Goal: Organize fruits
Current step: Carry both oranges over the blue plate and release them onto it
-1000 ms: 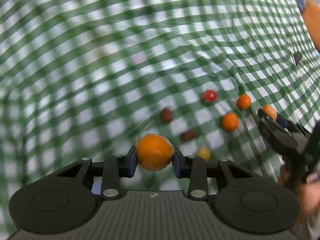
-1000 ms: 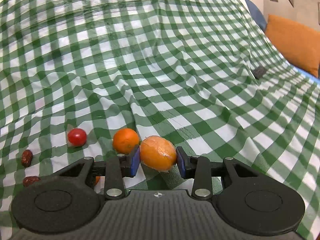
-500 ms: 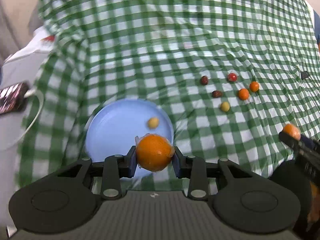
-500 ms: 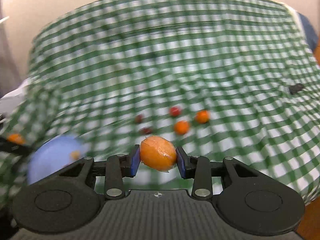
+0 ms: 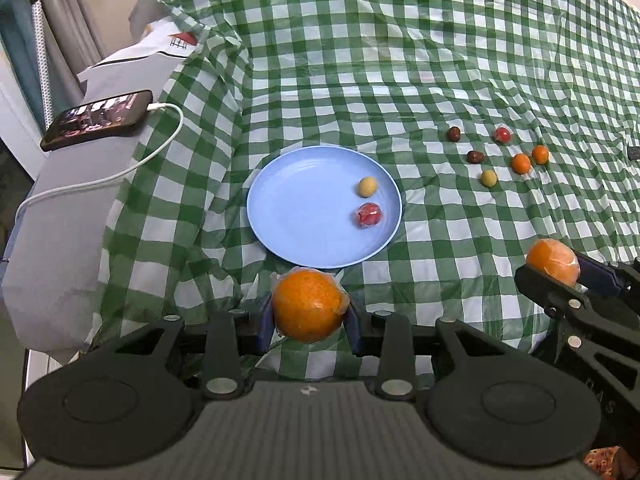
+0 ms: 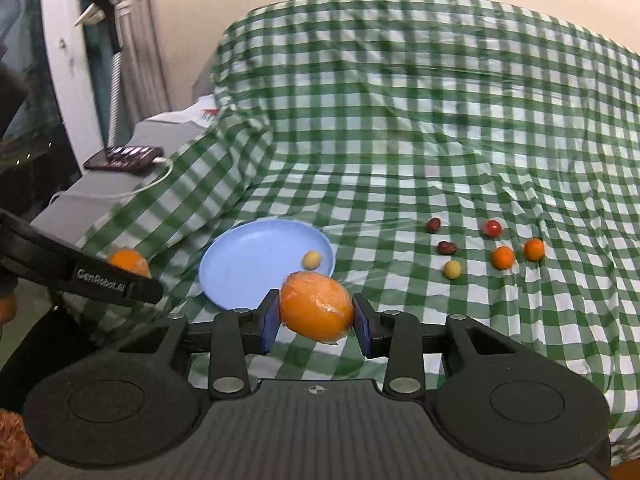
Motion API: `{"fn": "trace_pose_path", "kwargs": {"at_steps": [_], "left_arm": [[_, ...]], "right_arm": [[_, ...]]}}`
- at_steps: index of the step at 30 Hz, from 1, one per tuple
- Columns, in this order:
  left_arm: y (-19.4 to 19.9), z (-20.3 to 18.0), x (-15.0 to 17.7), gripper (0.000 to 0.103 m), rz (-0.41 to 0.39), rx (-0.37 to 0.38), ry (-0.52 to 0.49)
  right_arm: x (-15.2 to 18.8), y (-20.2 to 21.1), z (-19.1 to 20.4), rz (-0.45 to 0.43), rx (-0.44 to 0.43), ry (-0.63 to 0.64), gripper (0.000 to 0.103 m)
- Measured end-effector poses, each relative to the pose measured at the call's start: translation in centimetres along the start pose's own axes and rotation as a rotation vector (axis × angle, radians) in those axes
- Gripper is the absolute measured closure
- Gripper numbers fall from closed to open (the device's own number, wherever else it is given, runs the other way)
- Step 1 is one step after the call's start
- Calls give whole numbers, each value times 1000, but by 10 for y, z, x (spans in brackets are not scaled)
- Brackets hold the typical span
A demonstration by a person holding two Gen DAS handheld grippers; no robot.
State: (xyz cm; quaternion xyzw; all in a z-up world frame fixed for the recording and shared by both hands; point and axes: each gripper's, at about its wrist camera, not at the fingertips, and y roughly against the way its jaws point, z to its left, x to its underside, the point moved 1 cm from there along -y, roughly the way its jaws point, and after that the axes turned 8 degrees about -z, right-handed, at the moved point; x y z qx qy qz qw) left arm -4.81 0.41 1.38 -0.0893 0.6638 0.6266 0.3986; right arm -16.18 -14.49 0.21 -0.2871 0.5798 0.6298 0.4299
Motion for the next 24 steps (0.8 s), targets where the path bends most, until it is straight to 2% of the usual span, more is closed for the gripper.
{"fn": "trace_pose_path", "kwargs": {"at_steps": [6,24], "left_arm": [[2,-1,4,64,-17,19,14],[3,-4,8,64,-20,34,17]], "right_arm": [[1,6,-1,0,32,3,63],[4,0,3,32,13,44,63]]}}
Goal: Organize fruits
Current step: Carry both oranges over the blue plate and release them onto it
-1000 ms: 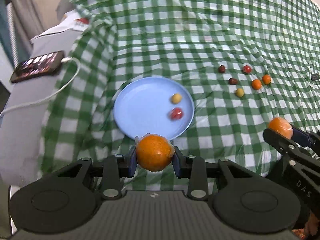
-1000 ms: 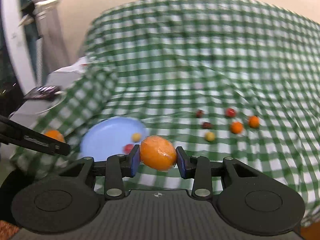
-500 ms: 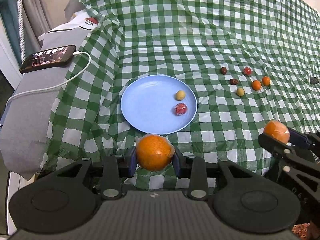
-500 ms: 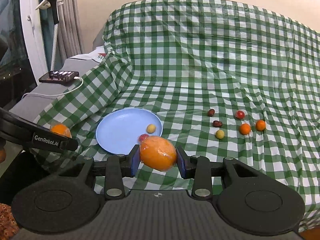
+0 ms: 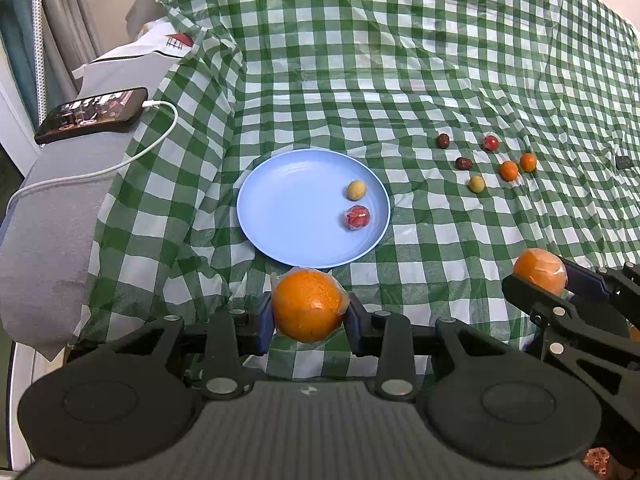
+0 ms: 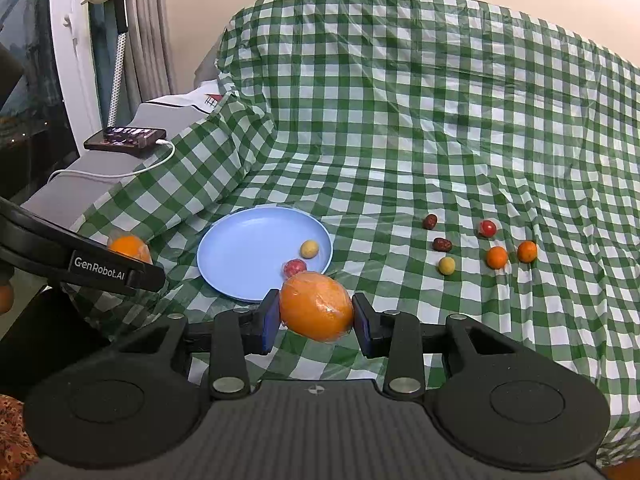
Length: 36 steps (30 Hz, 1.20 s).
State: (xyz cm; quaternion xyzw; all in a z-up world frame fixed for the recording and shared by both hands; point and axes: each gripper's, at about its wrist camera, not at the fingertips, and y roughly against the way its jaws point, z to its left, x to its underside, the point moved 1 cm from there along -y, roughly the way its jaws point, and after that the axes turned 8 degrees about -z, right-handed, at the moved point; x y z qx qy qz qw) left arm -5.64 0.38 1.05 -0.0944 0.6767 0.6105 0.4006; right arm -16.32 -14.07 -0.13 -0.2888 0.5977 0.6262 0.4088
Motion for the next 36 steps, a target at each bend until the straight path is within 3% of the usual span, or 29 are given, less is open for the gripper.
{"fn": "trace_pose_path", "kwargs": {"at_steps": [11,19,36], "left_arm": [[-7,1,0,64,23,0,18],[-22,21,-12,64,37,-16,67],[-96,58,-59,64,53,-33,118]], "right_arm": [[3,-6,2,22,-10,7,63],[-7,-19,11,16,-21,81,63],[-34,-124,38,74,-70,71,63]]}}
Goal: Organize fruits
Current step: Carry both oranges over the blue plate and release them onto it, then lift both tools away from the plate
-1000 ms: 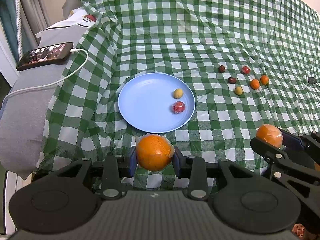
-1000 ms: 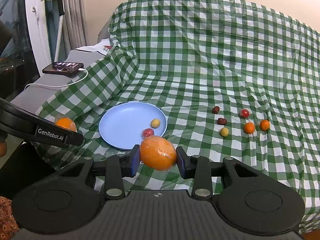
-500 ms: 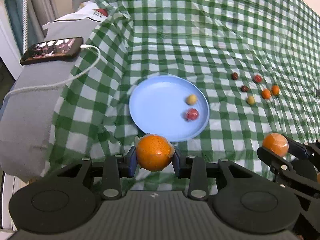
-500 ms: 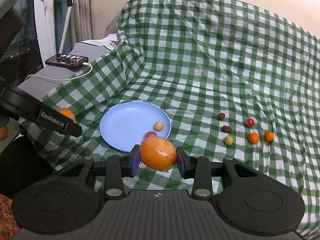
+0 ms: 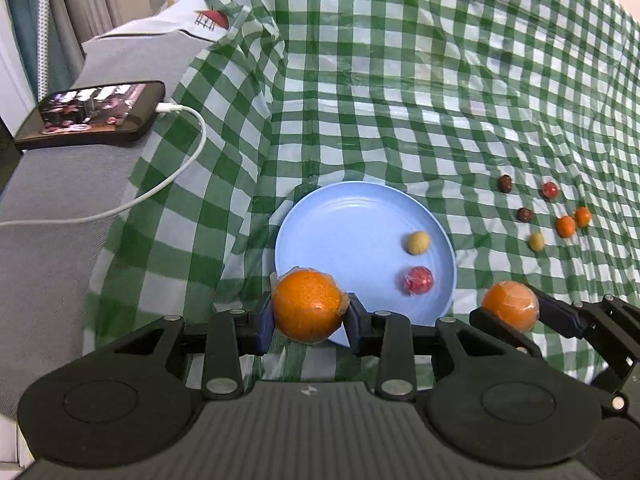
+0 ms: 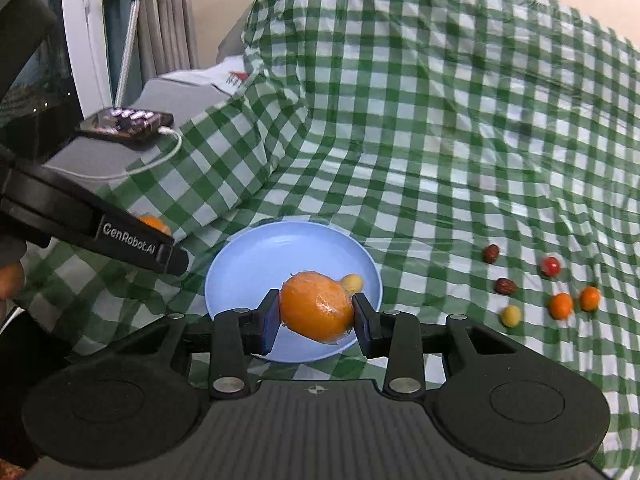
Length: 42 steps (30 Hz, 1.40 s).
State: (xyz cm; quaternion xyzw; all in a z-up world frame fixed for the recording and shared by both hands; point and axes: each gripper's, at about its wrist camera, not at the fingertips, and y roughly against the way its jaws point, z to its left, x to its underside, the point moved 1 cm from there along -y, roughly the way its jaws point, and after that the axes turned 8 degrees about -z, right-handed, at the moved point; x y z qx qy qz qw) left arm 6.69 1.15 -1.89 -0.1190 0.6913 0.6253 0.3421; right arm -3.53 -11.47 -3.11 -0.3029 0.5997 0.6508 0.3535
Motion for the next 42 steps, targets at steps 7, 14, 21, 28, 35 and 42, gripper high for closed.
{"fn": "trace_pose_path", "kwargs": {"at_steps": [7,14,21,28,35,42], "left_arm": [[-51,5,-8,64,50,-10,2],[-91,3,-11,63,80,-16,-30],[-120,-1,-12,62,92,-22,-66],[-89,-4,-20,0,-38,-33,-91],[-37,-6,6,0,-32,-23,-105],[18,-2,41,0,-71,-54,-102]], "right_arm": [[4,-48,1,51,9,22,63],[13,-85,1,115,-11,26,63],[17,-111,-2,159,-35,42,63],[4,-106,-7,122,-49,51,22],[15,-51,-7,168,-68,38,11],[29,9,8,156,-75,19,8]]}}
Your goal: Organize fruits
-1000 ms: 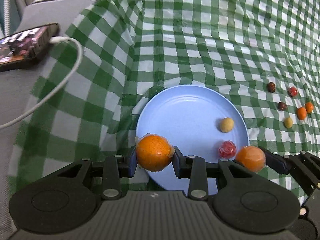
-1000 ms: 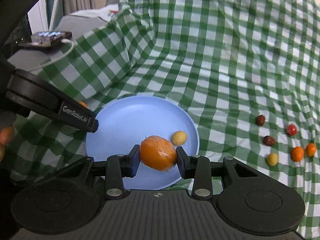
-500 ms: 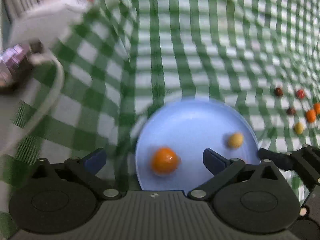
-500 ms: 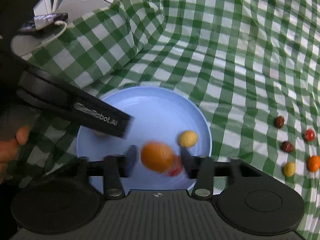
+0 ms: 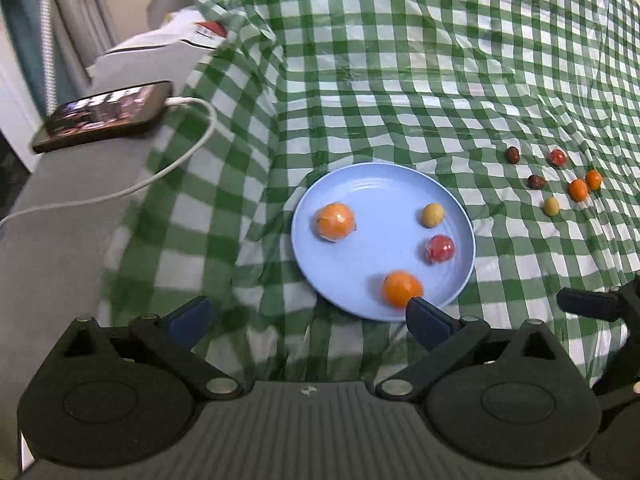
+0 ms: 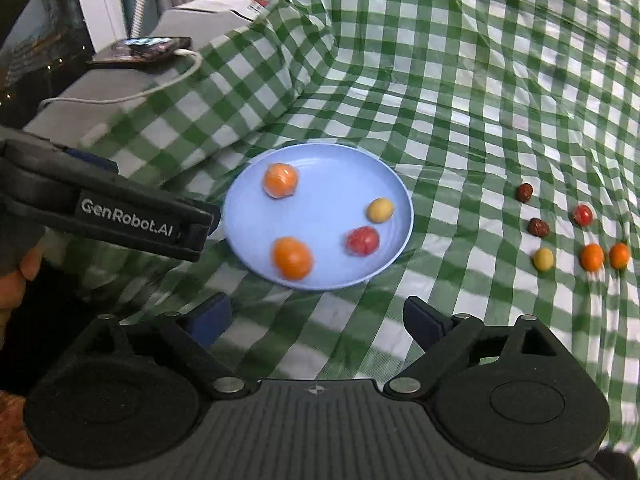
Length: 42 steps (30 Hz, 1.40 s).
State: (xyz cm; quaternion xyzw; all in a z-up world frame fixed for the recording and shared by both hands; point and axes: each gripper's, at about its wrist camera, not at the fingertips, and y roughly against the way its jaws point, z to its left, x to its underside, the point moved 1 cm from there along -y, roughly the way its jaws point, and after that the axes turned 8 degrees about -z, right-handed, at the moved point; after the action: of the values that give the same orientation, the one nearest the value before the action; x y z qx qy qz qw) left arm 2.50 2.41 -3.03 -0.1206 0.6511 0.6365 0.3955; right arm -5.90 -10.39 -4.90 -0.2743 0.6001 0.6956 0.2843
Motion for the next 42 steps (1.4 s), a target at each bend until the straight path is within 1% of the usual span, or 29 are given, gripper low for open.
{"fn": "trace_pose_path", "kwargs": {"at_steps": [3,7,11,19,28,42], "left_arm": [[13,1,10,0,-7,-14,-4],[31,3,17,0,-26,-21,16],[47,3,20,0,-47,-19,31],[70,-4,24,0,-87,-14,24],[79,-6,25,0,-104,-16,19],[80,-7,25,0,-103,-17,18]], "right_arm": [[1,16,6,-41,20,21,7],[1,35,8,-86,40,12,6],[5,48,10,-102,44,-1,5],[10,63,17,-133,41,6,3],[10,70,21,-153,41,13,1],[11,70,21,-147,42,16,1]]}}
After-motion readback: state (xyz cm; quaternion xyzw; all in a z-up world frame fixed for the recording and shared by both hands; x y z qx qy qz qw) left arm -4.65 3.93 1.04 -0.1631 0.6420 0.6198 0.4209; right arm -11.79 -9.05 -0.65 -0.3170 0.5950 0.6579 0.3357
